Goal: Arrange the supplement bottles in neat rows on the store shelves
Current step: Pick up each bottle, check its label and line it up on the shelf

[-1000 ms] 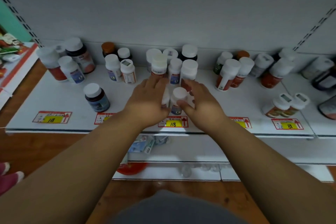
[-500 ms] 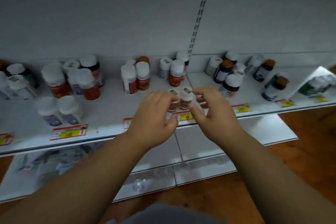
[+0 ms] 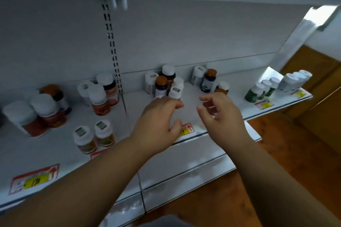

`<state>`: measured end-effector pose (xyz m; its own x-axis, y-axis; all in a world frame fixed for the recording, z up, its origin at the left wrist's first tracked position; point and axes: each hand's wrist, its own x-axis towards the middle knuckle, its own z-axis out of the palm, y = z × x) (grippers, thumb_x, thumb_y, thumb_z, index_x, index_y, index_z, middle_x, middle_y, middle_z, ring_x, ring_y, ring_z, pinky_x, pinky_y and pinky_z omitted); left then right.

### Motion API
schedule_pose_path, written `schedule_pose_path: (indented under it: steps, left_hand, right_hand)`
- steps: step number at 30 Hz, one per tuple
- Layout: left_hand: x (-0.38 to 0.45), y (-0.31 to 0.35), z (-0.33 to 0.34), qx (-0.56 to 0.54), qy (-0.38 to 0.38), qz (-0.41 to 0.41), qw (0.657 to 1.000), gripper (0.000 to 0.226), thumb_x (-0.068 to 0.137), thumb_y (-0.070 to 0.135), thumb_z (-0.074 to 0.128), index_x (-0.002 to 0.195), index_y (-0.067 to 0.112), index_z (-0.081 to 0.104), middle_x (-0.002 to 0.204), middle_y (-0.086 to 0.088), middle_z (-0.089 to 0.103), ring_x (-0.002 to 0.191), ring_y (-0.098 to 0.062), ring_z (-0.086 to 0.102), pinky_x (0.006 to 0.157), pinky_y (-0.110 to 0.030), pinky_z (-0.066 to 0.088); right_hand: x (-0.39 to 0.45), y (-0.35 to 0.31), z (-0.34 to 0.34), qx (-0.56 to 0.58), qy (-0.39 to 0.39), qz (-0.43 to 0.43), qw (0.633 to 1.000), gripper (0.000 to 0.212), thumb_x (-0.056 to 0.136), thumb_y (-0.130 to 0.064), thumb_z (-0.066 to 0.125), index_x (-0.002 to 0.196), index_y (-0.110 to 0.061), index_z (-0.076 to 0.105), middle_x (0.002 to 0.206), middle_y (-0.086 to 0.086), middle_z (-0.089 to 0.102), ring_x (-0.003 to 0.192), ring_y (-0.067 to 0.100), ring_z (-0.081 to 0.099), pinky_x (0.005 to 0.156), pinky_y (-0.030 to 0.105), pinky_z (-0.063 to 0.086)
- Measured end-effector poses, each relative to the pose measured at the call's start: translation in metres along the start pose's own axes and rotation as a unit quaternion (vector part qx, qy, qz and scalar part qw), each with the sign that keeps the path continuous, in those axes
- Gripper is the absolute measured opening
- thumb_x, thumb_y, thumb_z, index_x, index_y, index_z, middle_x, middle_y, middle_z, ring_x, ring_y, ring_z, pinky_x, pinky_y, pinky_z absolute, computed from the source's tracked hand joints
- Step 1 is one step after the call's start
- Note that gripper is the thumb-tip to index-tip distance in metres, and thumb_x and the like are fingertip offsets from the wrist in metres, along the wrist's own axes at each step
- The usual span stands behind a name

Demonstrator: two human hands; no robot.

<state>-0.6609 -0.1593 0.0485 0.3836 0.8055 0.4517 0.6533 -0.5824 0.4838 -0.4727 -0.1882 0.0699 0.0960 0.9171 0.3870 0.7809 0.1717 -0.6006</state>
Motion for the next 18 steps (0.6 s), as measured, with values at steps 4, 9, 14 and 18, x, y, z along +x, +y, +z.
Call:
schedule_pose_path:
  steps: [4,9,14,18]
  left_hand:
    - [0.038,0.016,0.027,-0.03,-0.008,0.009,0.999,0.037,0.081,0.024,0.062,0.116,0.013,0.061,0.111,-0.005,0.06,0.103,-0.023,0.055,0.087,-0.034,0.046]
    - [0.076,0.032,0.069,-0.015,-0.017,0.003,1.0,0.037,0.086,0.025,0.062,0.121,0.017,0.056,0.115,-0.001,0.058,0.105,-0.018,0.051,0.085,-0.03,0.04]
    - [0.111,0.041,0.109,-0.023,-0.003,-0.092,0.995,0.04,0.089,0.031,0.059,0.127,0.025,0.049,0.123,0.005,0.052,0.113,-0.012,0.046,0.087,-0.022,0.033]
    - [0.131,0.056,0.145,0.006,0.002,-0.134,0.991,0.047,0.089,0.036,0.061,0.132,0.025,0.046,0.126,0.003,0.051,0.115,-0.016,0.048,0.093,-0.032,0.041]
  right_hand:
    - [0.034,0.042,-0.022,-0.019,-0.004,0.017,1.0,0.02,0.088,-0.03,0.062,0.107,-0.024,0.063,0.103,-0.004,0.06,0.087,0.006,0.059,0.076,0.02,0.047]
    - [0.096,0.105,-0.039,0.014,0.006,0.067,0.998,0.013,0.088,-0.025,0.062,0.101,-0.025,0.064,0.102,0.0,0.064,0.086,0.013,0.061,0.078,0.034,0.052]
    - [0.169,0.154,-0.03,-0.056,-0.085,0.021,0.995,0.021,0.091,-0.034,0.06,0.106,-0.019,0.06,0.108,0.004,0.062,0.091,0.018,0.059,0.071,0.024,0.038]
    - [0.222,0.181,-0.003,-0.111,-0.21,-0.041,0.971,0.031,0.087,-0.038,0.061,0.099,-0.01,0.054,0.101,0.011,0.061,0.087,0.025,0.055,0.064,0.029,0.038]
